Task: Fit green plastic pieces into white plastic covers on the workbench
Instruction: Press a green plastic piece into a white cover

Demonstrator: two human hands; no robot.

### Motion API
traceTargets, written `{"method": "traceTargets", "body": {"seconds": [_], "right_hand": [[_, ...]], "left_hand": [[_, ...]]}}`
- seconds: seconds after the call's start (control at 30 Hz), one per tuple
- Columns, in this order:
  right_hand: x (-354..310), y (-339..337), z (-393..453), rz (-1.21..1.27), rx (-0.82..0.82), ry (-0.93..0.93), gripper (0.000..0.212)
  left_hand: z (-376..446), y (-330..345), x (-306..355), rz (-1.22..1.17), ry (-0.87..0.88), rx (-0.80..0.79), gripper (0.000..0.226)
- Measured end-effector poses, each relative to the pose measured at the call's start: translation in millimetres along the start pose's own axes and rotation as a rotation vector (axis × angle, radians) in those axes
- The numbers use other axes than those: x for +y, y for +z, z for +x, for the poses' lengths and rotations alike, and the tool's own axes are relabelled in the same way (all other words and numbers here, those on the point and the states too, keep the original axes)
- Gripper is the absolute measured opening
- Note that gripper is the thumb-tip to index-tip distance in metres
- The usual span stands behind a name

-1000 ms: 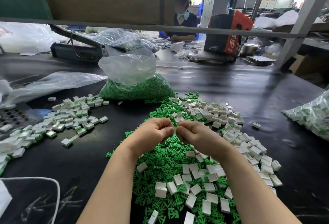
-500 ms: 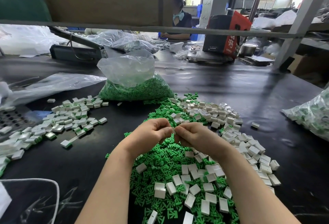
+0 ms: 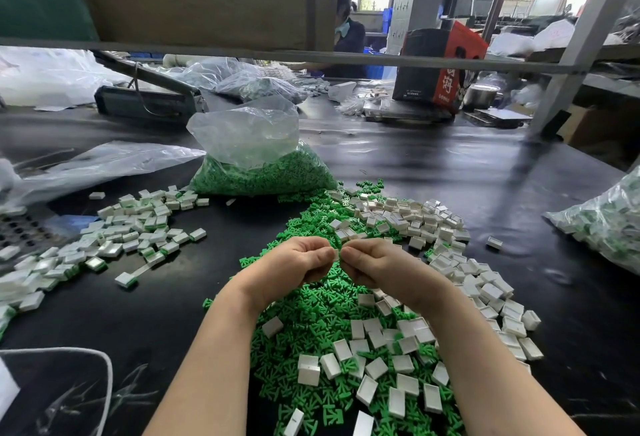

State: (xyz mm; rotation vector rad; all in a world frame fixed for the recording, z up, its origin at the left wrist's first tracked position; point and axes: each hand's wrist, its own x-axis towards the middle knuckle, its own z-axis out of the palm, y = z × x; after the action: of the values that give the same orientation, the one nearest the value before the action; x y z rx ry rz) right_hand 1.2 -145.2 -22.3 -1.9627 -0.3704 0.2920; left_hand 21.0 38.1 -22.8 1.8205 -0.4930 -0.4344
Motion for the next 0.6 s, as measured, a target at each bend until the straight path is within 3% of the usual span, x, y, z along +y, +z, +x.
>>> {"method": "traceTargets", "body": {"seconds": [0.6], "right_hand": [[4.4, 2.1, 2.7, -0.012, -0.084, -0.038, 0.027]], "left_hand": [[-8.6, -2.9, 8.1, 0.000, -0.010, -0.095, 0.028]]}}
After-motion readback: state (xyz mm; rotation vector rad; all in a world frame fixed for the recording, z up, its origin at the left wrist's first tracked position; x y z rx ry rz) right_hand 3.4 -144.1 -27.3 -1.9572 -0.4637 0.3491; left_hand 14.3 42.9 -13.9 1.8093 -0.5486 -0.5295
